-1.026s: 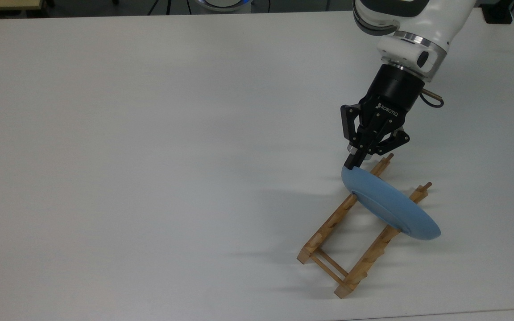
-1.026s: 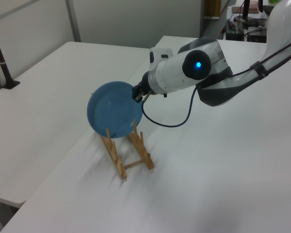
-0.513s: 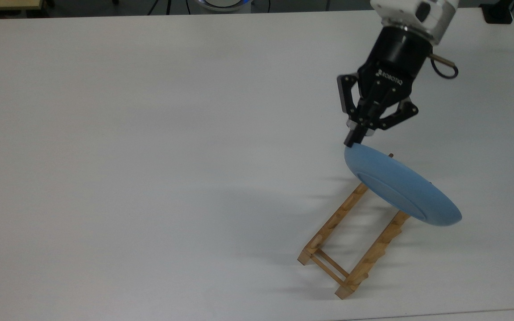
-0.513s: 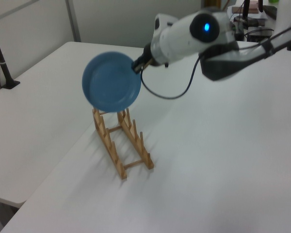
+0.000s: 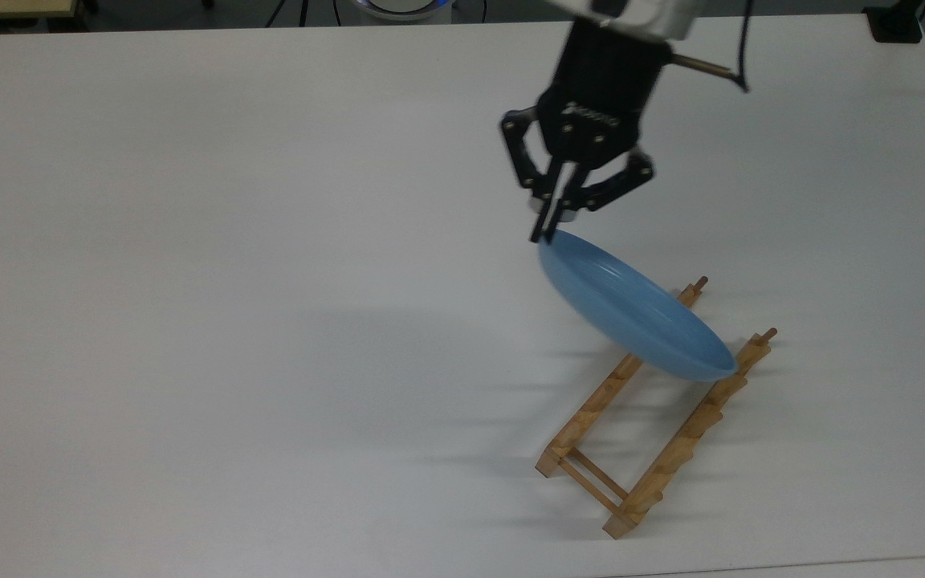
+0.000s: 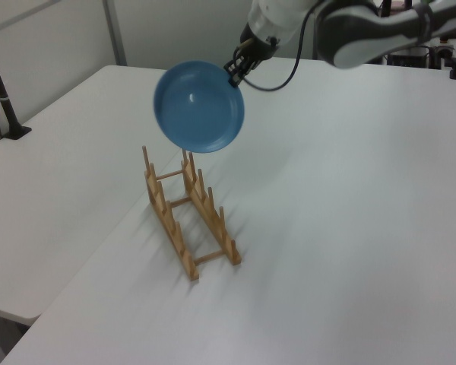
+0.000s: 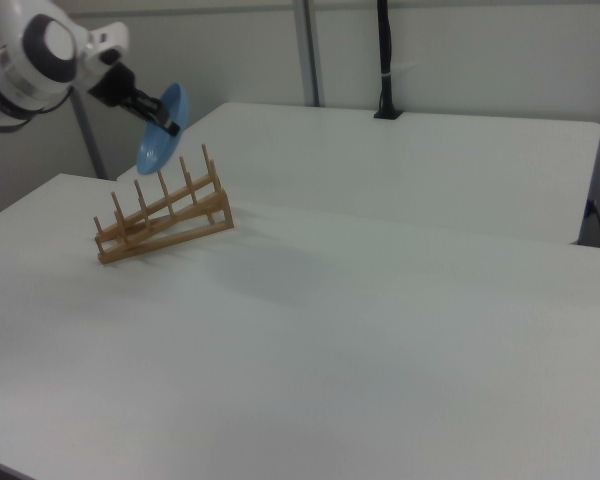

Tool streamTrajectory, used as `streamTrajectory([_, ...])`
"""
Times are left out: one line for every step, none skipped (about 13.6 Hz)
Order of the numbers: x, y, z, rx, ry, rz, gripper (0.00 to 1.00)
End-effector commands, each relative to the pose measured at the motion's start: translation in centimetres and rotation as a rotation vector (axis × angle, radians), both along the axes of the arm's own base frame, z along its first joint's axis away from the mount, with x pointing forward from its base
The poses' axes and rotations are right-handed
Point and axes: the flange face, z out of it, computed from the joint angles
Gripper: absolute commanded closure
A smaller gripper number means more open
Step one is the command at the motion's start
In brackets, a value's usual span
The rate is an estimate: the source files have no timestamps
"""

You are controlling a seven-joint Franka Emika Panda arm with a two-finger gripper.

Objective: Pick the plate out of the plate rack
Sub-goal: 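Lift the blue plate up out of the rack slots, then carry the plate away from the rack and lower it flat onto the table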

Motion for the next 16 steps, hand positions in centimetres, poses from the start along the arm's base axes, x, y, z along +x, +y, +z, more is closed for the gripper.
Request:
streamTrajectory([0.1, -5.8, -1.2, 0.080, 0.186, 0.118, 1.00])
streamTrajectory([0.1, -7.5, -2.1, 0.089, 0.250, 0.172, 1.00])
streamTrajectory([-0.2, -9.3, -2.6, 0.092, 0.317, 0.238, 1.00])
streamTrajectory([-0.8, -11.9, -3.8, 0.100, 0.439, 0.353, 1.00])
streamTrajectory([-1.6, -13.3, -4.7, 0.090, 0.545, 0.464, 1.00])
streamTrajectory([-2.4, -14.8, -5.7, 0.076, 0.648, 0.583, 1.00])
streamTrajectory([-2.9, -15.7, -6.5, 0.071, 0.709, 0.686, 1.00])
streamTrajectory([-3.5, -16.6, -8.3, 0.064, 0.773, 0.795, 1.00])
streamTrajectory([-3.9, -16.9, -10.3, 0.060, 0.813, 0.870, 1.00])
streamTrajectory([-4.2, -16.9, -11.7, 0.059, 0.842, 0.908, 1.00])
streamTrajectory([-4.6, -17.0, -13.1, 0.055, 0.867, 0.939, 1.00])
streamTrajectory([-5.0, -17.1, -14.8, 0.047, 0.888, 0.986, 1.00])
streamTrajectory([-5.0, -17.2, -15.8, 0.039, 0.881, 1.007, 1.00])
streamTrajectory([-5.4, -17.3, -17.4, 0.031, 0.884, 1.026, 1.00])
streamTrajectory([-5.4, -17.3, -18.5, 0.021, 0.885, 1.046, 1.00])
streamTrajectory([-5.2, -17.3, -19.5, 0.015, 0.879, 1.058, 1.00])
